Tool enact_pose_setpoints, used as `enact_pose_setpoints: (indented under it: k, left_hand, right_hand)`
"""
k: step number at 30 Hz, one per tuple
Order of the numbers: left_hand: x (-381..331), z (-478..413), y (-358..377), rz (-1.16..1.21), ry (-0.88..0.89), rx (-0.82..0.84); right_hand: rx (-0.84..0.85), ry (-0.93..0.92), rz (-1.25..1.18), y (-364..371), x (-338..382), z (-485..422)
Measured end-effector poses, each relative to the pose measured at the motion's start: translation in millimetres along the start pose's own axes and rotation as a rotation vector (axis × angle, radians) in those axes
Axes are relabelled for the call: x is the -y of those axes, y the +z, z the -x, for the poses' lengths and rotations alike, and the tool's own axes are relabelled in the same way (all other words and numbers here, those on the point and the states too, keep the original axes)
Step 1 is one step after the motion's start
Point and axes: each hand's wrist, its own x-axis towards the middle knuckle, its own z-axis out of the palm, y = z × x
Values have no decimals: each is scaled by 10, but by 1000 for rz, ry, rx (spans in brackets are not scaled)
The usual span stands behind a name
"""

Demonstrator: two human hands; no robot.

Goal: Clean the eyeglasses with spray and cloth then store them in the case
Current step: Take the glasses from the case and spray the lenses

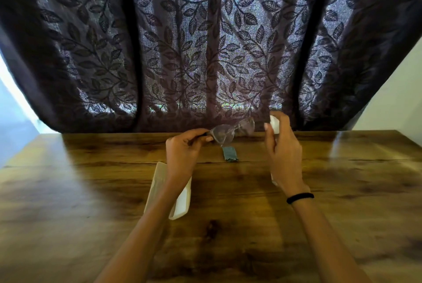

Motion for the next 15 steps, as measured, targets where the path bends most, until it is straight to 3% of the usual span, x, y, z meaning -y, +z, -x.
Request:
enact_pose_setpoints:
  k: [6, 15]
  left_hand:
    - [-5, 16, 11, 8, 5, -3]
    - [-8, 5, -11, -14, 11, -23]
  right_hand:
    - [-28, 20, 40, -20, -111, -39]
    - [12, 234, -165, 39, -268, 78]
